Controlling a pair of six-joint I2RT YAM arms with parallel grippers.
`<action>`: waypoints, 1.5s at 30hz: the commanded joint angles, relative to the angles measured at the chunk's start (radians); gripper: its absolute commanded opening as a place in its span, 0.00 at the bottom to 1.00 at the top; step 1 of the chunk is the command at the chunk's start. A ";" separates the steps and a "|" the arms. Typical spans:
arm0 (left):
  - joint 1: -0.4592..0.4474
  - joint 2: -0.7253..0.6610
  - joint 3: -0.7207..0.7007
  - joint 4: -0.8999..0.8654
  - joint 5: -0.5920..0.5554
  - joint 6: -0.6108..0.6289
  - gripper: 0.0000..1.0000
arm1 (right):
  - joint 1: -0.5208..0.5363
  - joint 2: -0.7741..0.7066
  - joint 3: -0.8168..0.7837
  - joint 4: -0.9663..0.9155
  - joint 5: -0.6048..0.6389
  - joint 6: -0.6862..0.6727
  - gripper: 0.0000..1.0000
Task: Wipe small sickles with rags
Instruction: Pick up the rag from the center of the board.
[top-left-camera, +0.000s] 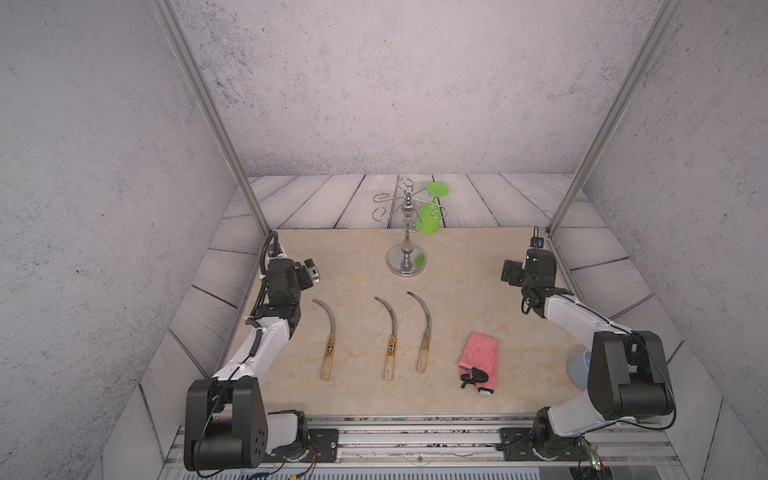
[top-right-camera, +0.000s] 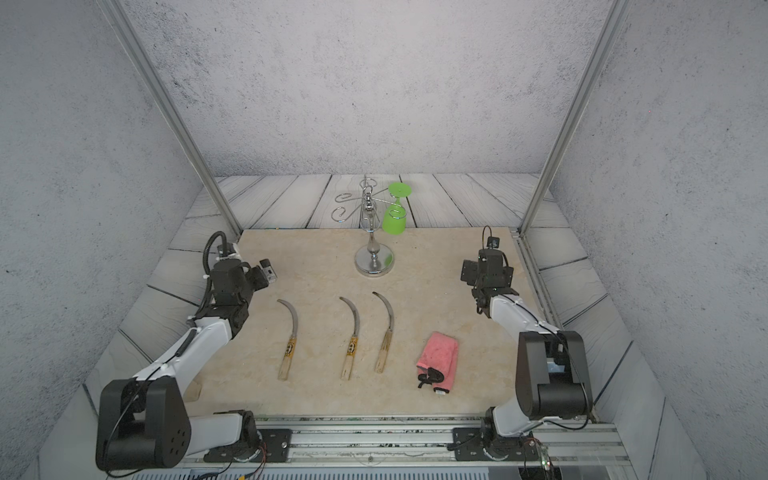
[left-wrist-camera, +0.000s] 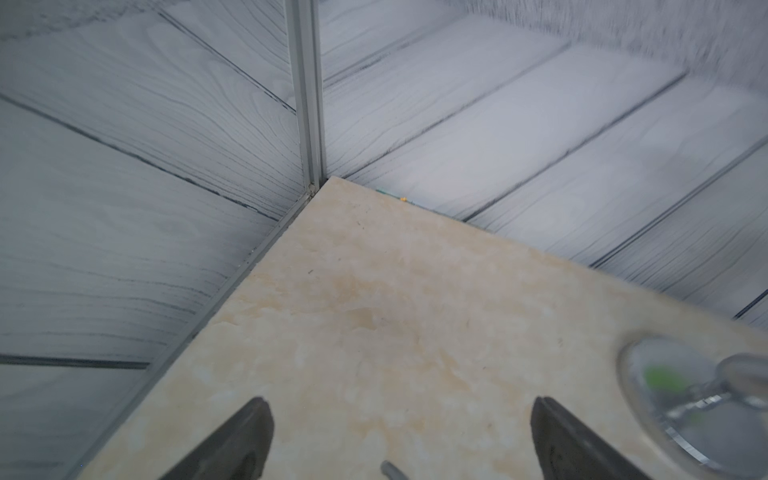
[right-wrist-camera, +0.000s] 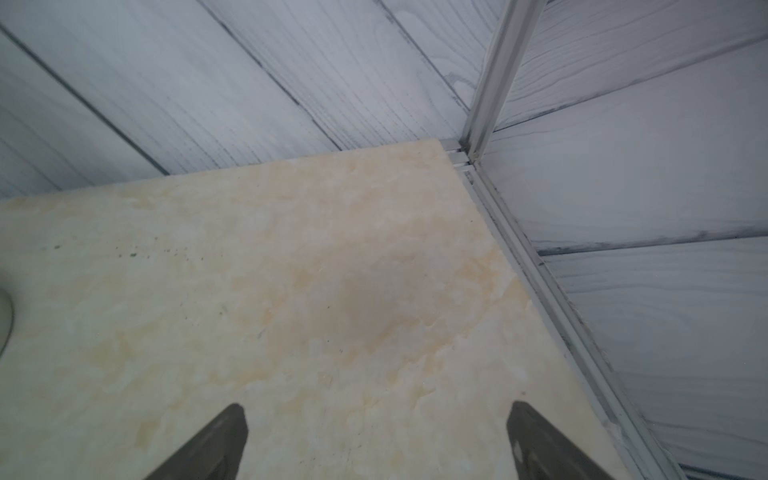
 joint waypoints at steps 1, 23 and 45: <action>0.036 -0.018 -0.045 -0.259 0.064 -0.352 1.00 | -0.003 -0.049 0.028 -0.431 0.042 0.192 0.99; -0.404 -0.370 -0.123 -0.602 0.174 -0.201 1.00 | 0.193 -0.427 -0.109 -1.030 -0.327 0.481 1.00; -0.517 -0.402 -0.133 -0.737 0.217 -0.185 1.00 | 0.364 -0.187 -0.227 -0.820 -0.402 0.568 0.89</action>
